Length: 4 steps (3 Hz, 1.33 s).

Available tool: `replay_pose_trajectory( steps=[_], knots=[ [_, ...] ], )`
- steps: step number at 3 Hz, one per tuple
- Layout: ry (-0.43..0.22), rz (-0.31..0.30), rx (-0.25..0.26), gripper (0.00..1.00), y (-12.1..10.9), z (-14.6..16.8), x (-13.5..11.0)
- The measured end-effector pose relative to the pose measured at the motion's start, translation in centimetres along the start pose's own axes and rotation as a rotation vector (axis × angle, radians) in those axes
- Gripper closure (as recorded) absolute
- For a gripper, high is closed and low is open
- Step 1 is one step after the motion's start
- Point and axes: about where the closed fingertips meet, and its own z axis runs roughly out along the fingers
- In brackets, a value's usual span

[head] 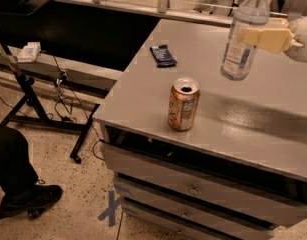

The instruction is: Move blue plastic bottle near orange can

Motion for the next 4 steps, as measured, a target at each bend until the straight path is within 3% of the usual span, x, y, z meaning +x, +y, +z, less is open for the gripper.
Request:
replay_pose_trajectory(
  steps=[1,2,4],
  knots=[
    [-0.002,0.01,-0.08,1.0,2.3,-0.3,1.2],
    [0.019,0.009,-0.166,1.0,4.9,0.4,4.5],
    [0.05,-0.048,-0.251,1.0,7.5,0.8,8.1]
  ],
)
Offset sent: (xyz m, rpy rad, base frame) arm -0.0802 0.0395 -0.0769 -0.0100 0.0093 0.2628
